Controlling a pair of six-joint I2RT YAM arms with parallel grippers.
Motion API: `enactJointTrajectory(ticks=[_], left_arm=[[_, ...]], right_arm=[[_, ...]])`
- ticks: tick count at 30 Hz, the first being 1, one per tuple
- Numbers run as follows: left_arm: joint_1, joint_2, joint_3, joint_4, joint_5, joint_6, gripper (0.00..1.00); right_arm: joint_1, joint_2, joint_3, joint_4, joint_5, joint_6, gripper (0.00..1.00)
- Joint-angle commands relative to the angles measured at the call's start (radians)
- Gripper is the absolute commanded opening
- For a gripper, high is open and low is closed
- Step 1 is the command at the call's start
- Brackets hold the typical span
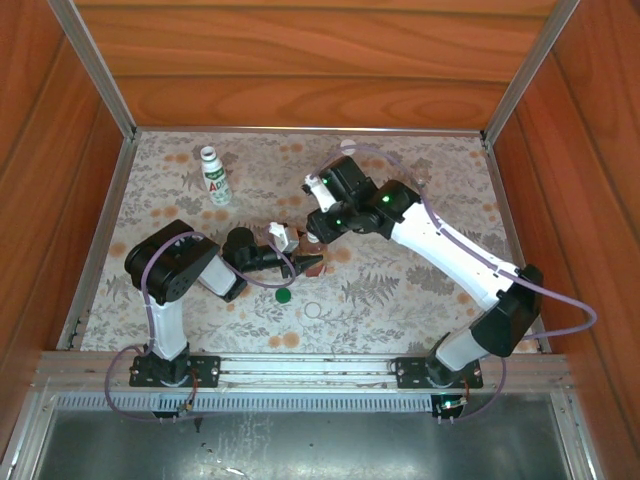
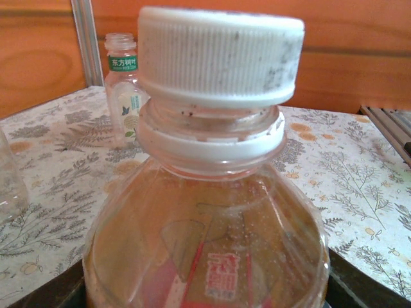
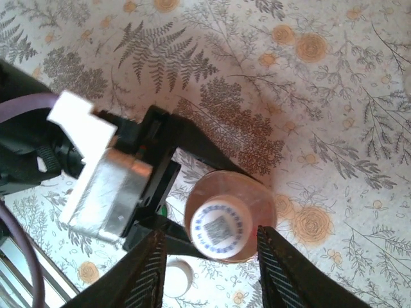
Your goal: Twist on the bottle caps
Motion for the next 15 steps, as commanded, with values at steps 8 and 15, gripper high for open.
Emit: enactJointTrajectory(ticks=[8,15], left_arm=[[0.004,0.025,-0.023,-0.039,0.015,0.012,0.59],[0.005,0.025,-0.021,-0.037,0.016,0.007,0.59]], right_arm=[[-0.068,0.040,-0.065,0.053,-0.125,0.037,0.30],[-0.082,0.038,-0.108,0.073,-0.152,0.043,0.20]])
